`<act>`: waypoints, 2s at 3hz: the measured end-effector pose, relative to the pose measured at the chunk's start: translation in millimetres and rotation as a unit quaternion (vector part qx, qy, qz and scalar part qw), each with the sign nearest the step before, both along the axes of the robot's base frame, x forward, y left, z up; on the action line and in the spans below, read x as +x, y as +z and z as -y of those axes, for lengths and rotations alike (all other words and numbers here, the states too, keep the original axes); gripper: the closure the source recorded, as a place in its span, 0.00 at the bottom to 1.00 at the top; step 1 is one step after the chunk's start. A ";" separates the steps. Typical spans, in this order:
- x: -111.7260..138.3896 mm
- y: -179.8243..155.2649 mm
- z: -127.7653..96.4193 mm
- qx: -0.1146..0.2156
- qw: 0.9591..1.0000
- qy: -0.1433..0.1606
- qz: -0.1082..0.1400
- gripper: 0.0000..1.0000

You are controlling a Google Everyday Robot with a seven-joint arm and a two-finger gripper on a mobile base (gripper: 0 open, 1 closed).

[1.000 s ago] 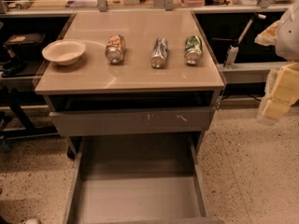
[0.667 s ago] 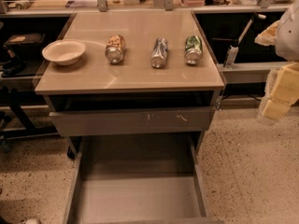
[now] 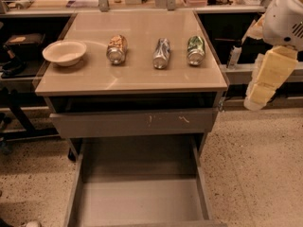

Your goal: Place redbull can into middle drawer

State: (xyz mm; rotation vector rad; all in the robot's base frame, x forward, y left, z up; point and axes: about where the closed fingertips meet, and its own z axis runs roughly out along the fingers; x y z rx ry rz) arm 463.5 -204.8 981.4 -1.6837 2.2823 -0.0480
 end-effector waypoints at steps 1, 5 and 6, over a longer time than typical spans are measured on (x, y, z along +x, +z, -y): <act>25.8 -0.4 -22.0 0.003 1.000 0.002 -0.018 0.00; 154.1 -6.4 -86.8 0.063 0.996 -0.051 -0.035 0.00; 164.7 -3.4 -90.4 0.072 0.996 -0.052 -0.018 0.00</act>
Offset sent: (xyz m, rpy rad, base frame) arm 0.0230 0.0194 -0.0005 0.0041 0.0341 0.0026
